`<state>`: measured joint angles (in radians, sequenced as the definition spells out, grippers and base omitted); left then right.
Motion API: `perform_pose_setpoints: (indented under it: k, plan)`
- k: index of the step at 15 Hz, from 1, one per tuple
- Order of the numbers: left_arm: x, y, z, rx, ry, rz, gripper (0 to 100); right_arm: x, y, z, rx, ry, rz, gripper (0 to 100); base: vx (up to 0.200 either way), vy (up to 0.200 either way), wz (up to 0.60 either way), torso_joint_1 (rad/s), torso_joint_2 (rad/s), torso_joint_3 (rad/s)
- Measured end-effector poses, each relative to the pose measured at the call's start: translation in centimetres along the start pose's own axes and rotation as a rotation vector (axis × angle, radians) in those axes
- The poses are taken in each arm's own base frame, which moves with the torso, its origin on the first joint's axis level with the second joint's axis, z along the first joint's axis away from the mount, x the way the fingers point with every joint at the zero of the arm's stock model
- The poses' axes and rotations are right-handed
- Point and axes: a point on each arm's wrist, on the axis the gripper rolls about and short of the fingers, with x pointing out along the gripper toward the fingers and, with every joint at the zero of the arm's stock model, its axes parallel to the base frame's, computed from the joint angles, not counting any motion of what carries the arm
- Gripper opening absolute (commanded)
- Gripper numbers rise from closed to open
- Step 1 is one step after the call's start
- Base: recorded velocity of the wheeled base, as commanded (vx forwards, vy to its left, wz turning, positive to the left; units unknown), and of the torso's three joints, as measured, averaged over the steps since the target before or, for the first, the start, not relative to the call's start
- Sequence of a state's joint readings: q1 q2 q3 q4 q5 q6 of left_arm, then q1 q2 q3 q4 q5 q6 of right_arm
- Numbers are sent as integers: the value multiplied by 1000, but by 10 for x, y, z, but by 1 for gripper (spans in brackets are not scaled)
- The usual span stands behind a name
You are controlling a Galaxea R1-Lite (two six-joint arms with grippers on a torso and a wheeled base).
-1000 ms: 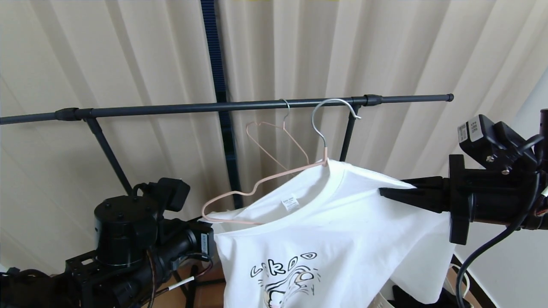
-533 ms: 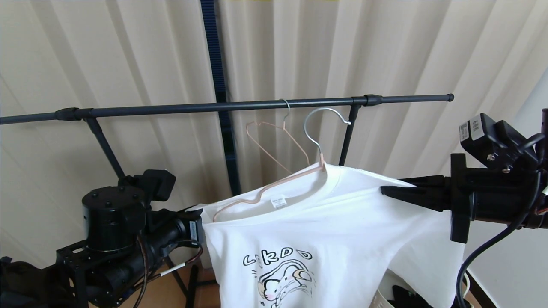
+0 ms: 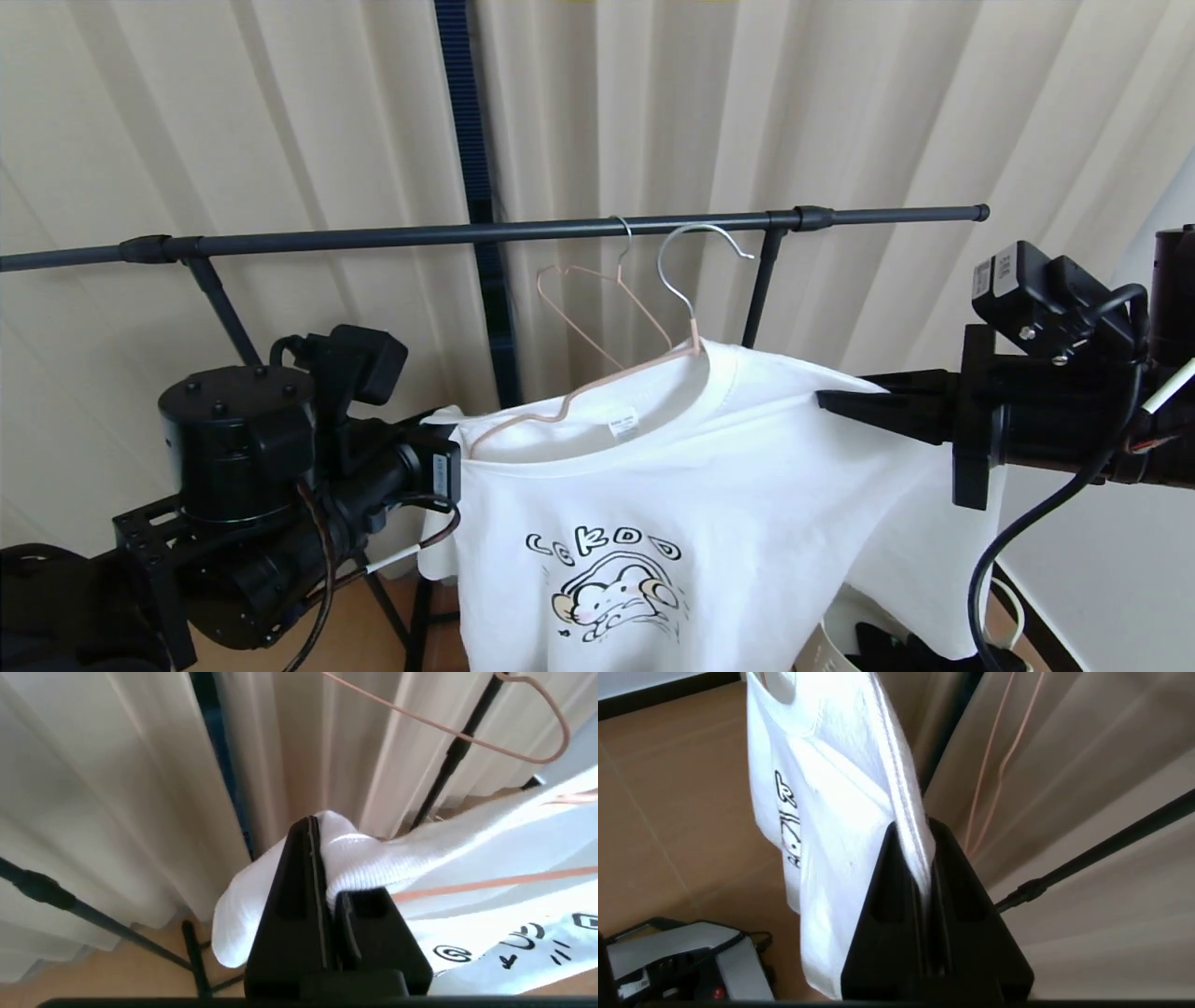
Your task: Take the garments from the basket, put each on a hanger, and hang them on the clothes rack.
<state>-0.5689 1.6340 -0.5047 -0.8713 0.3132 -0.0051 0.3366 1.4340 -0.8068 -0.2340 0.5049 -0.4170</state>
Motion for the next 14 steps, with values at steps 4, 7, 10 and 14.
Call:
perform_pose_setpoints:
  k: [4, 7, 10, 14]
  plan:
    - [4, -5, 13, 52, 44, 49, 0, 10, 5, 3, 43, -11, -34, 0, 0, 0, 0, 0, 0, 0]
    - [4, -7, 22, 93, 77, 55, 0, 14, 10, 9, 67, -47, -61, 0, 0, 0, 0, 0, 0, 0]
    - [4, -8, 32, 104, 81, 52, 0, 21, 19, 11, 66, -55, -60, 0, 0, 0, 0, 0, 0, 0]
    - [0, -15, 42, 117, 92, 26, 0, 36, 25, 13, 54, -83, -109, 0, 0, 0, 0, 0, 0, 0]
